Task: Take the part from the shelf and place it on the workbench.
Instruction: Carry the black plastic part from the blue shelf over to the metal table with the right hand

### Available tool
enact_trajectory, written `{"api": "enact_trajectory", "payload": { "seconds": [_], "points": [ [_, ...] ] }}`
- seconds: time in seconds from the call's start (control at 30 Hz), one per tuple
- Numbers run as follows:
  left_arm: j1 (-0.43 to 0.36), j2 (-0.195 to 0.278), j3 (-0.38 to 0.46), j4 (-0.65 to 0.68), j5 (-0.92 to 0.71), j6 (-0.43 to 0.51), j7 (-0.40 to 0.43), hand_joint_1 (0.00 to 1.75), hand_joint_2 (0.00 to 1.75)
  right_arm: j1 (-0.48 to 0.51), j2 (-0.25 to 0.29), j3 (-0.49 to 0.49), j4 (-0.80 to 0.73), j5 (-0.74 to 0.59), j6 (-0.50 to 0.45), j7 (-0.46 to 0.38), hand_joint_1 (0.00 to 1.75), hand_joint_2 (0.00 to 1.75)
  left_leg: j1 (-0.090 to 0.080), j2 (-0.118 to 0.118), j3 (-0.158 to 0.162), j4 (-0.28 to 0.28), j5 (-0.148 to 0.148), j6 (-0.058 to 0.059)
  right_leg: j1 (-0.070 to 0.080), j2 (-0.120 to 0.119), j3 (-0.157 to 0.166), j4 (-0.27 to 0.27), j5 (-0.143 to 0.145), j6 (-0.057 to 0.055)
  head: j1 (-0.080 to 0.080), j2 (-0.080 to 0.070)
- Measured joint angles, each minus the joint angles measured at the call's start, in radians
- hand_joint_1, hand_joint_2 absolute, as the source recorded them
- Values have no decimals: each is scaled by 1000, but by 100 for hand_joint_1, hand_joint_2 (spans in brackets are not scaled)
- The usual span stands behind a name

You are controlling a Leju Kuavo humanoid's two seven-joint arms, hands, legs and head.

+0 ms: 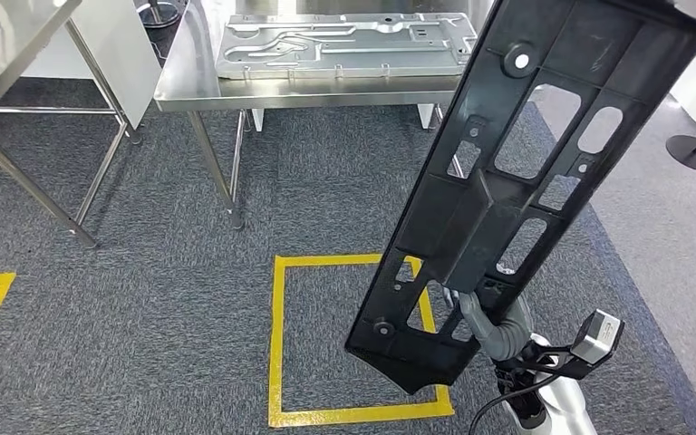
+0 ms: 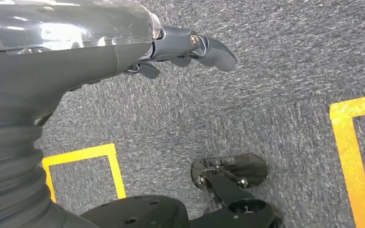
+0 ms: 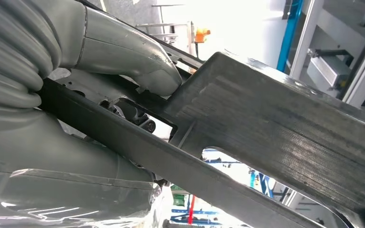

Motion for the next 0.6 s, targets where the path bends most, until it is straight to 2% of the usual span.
{"api": "enact_trajectory", "payload": {
  "seconds": [0.03, 0.07, 0.17, 0.23, 0.27, 0.33, 0.37, 0.4, 0.43, 0.5, 0.53, 0.57, 0.6],
  "points": [
    [0, 0, 0, 0, 0, 0, 0, 0, 175, -1, 0, 0, -1, 0, 0, 0, 175, 175, -1, 0, 0, 1, -3, -4, 3, 0, 23, -49, 15, -5, 0, 0],
    [-1, 0, 0, 0, 0, -1, -1, 0, 175, -2, 0, 0, -1, 0, 0, 0, 175, 175, -1, 0, 0, 2, -5, -8, 6, 0, 33, -74, 17, -10, 0, 0],
    [-3, 0, 0, 0, -1, -1, -1, 0, 175, -3, 1, 0, -2, 0, 0, 0, 175, 175, 0, 1, 1, 2, -11, -24, 7, 2, 38, -83, 14, -23, 0, 0],
    [-5, 0, 0, 0, -2, -2, -1, 0, 175, -5, 1, 0, -3, 0, 0, 0, 175, 175, 0, 2, -11, 38, -35, -35, 1, 0, 48, -94, 14, -33, 0, 0],
    [-6, 0, 0, 0, -2, -2, -1, 0, 175, -6, 0, 0, -3, 0, 0, 0, 175, 175, 2, 3, -34, 88, -62, -41, -2, -2, 54, -98, 13, -37, 0, 0],
    [-6, 0, 0, 0, -2, -2, -1, 0, 175, -7, 0, 0, -3, 0, 0, 0, 175, 175, 8, 4, -108, 228, -119, -50, -2, -3, 58, -99, 8, -41, 0, 0],
    [-5, 0, 0, 0, -2, -3, -1, 0, 175, -6, 0, 0, -3, 0, 0, 0, 175, 175, 10, 4, -140, 280, -130, -53, -2, -3, 60, -98, 6, -41, 0, 0],
    [-5, 0, 0, 0, -2, -3, -1, 0, 175, -5, 0, 0, -3, 0, 0, 0, 175, 175, 12, 4, -156, 297, -122, -55, -2, -3, 62, -97, 3, -40, 0, 0],
    [-4, 0, 0, 0, -2, -3, 0, 0, 175, -5, 0, 0, -3, 0, 0, 0, 175, 175, 13, 5, -150, 273, -93, -55, -2, -2, 67, -97, -1, -39, 0, 0],
    [-4, 0, 0, 0, -1, -3, 0, 0, 175, -5, 0, 0, -3, 0, 0, 0, 175, 175, 14, 5, -95, 142, -13, -51, -2, -1, 80, -96, -11, -33, 0, 0],
    [-4, 0, 0, 0, -1, -3, 0, 0, 175, -5, 0, 0, -3, 0, 0, 0, 175, 175, 12, 4, -66, 76, 13, -47, -1, 0, 84, -94, -16, -29, 0, 0],
    [-5, 0, 0, 0, -1, -4, 0, 0, 175, -5, 0, 0, -3, 0, 0, 0, 175, 175, 11, 4, -47, 35, 25, -43, 1, 0, 86, -92, -20, -24, 0, 0],
    [-5, 0, 0, 0, 0, -4, 0, 0, 175, -5, 0, 0, -3, 0, 0, 0, 175, 175, 9, 3, -39, 17, 23, -38, 2, 1, 86, -91, -22, -19, 0, 0]
  ]
}}
